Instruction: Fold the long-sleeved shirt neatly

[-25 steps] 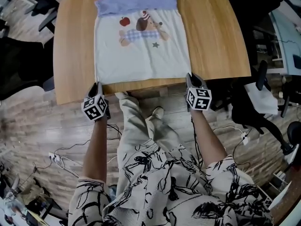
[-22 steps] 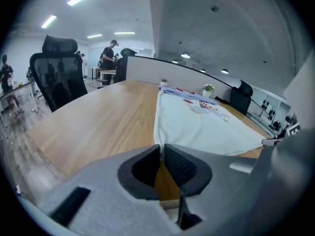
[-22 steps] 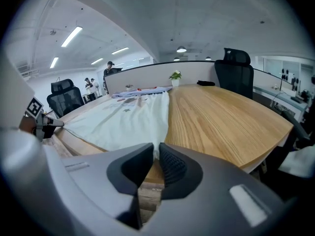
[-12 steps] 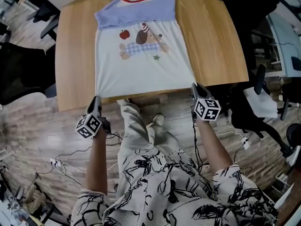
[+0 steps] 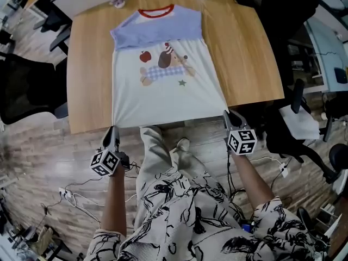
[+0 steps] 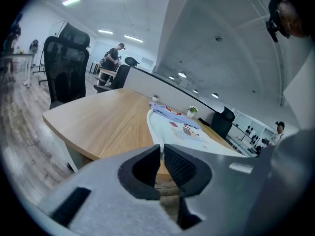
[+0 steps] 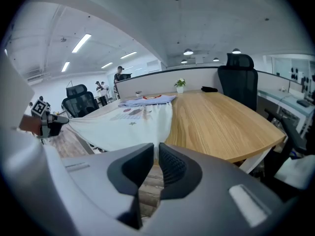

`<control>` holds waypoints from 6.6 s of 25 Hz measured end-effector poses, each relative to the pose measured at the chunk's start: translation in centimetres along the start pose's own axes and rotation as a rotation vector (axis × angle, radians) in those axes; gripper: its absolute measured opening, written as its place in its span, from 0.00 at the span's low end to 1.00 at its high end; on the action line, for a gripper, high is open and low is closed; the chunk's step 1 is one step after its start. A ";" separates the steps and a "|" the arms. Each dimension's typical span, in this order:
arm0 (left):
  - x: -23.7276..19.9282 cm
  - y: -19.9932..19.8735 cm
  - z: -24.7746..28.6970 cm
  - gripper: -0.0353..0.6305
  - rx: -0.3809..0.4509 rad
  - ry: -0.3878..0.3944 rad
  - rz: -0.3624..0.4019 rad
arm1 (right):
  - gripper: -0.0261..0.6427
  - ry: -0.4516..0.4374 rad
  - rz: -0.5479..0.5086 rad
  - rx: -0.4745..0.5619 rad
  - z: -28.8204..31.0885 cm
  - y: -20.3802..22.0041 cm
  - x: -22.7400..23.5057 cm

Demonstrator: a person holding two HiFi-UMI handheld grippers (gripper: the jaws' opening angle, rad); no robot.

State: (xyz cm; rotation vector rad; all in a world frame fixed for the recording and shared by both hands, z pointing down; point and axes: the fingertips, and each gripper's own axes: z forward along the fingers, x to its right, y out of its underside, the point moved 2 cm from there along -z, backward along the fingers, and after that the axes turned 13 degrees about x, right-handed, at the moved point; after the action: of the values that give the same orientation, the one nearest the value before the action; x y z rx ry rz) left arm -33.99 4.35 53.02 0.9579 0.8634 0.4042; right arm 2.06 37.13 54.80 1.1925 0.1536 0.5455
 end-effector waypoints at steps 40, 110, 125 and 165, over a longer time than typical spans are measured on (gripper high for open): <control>9.1 -21.8 6.3 0.10 0.319 0.189 -0.012 | 0.10 -0.108 0.083 0.392 3.7 -24.8 0.7; -1.4 -15.4 54.5 0.34 -0.379 0.704 1.105 | 0.42 -0.714 -0.805 -0.137 52.9 -23.2 6.1; -2.8 -11.7 55.3 0.26 -0.668 0.919 1.351 | 0.15 -0.907 -0.991 -0.393 55.9 -19.2 2.7; -2.9 -9.2 29.6 0.40 -0.456 0.366 0.390 | 0.41 -0.292 -0.143 -0.266 29.7 -12.6 6.2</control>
State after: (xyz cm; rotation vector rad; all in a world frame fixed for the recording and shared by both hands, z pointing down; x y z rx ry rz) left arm -12.92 -18.55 55.09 0.6286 0.8575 1.0890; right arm 23.10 11.95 55.50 0.9799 -0.0812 0.2529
